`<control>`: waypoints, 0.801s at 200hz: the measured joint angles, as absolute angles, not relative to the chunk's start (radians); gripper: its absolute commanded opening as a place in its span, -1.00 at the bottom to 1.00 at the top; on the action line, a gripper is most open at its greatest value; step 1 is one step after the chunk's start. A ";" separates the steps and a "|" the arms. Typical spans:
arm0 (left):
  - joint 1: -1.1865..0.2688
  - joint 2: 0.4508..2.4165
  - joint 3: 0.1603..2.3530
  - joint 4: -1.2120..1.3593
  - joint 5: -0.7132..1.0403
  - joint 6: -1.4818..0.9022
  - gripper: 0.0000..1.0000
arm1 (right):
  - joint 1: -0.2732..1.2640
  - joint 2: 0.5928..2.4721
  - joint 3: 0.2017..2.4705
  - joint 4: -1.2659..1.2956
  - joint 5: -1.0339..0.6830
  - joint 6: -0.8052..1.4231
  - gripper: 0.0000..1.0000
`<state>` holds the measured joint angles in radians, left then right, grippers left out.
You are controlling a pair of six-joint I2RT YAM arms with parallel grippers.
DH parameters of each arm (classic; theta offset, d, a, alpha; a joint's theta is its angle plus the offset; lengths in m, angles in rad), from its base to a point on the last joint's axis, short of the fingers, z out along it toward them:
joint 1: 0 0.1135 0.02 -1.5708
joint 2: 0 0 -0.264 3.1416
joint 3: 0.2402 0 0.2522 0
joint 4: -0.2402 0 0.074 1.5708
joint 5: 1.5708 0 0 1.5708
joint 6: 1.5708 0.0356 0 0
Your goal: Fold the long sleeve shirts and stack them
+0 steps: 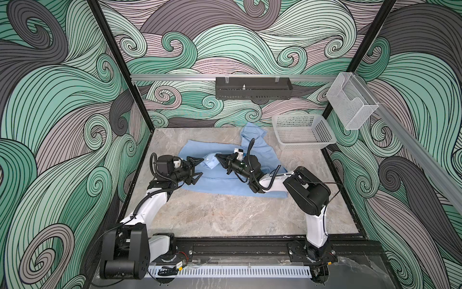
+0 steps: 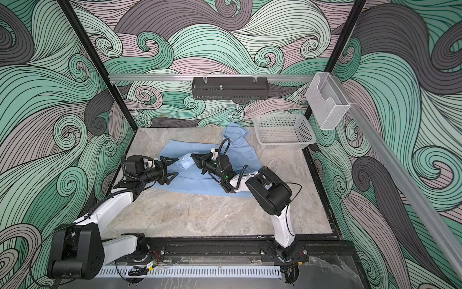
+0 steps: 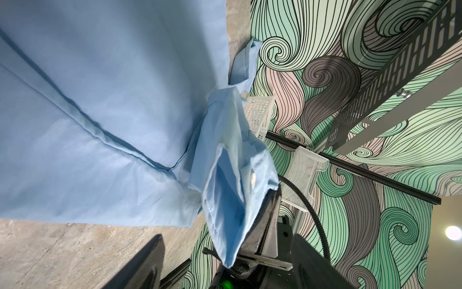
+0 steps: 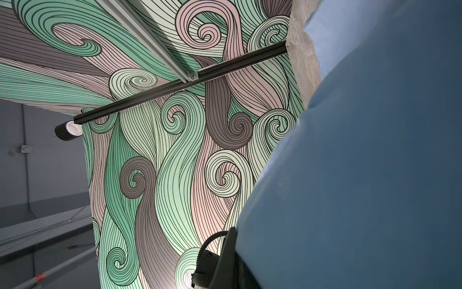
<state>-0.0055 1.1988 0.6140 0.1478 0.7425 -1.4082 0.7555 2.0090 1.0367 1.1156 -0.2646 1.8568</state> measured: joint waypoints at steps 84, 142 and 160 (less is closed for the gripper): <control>-0.051 1.279 0.623 0.262 0.703 -1.461 0.12 | 0.777 2.009 1.037 1.153 -0.262 1.894 -1.00; -0.056 1.282 0.636 0.313 0.700 -1.477 -1.00 | 0.780 2.009 1.037 1.152 -0.269 1.894 -0.80; -0.056 1.282 0.640 0.308 0.702 -1.467 -1.00 | 0.780 2.009 1.037 1.153 -0.276 1.895 -0.47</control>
